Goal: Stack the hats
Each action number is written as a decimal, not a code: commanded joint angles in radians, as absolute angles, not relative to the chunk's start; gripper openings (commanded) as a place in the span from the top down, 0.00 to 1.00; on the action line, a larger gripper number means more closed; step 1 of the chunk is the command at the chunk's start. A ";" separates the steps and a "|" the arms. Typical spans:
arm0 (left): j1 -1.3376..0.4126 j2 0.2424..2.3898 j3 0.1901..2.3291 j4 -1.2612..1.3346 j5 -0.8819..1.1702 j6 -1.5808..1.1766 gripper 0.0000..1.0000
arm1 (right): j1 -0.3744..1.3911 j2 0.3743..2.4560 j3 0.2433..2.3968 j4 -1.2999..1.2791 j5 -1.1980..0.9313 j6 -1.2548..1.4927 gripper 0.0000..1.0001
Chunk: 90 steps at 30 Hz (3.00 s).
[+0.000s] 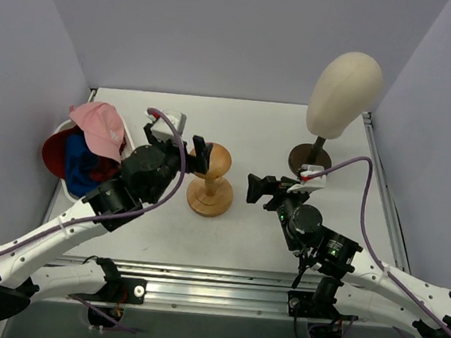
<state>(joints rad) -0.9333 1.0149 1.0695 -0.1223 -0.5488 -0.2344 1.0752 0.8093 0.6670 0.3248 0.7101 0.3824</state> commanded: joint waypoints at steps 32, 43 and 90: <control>0.129 1.865 1.647 -0.546 -0.350 -0.239 0.23 | 1.078 0.798 0.655 0.345 0.756 0.347 0.06; 0.129 1.870 1.666 -0.525 -0.322 -0.216 0.88 | 1.078 0.813 0.660 0.348 0.749 0.345 0.06; 0.118 1.301 1.500 -0.486 -0.043 -0.420 0.98 | 1.077 0.810 0.797 0.276 0.517 0.287 0.07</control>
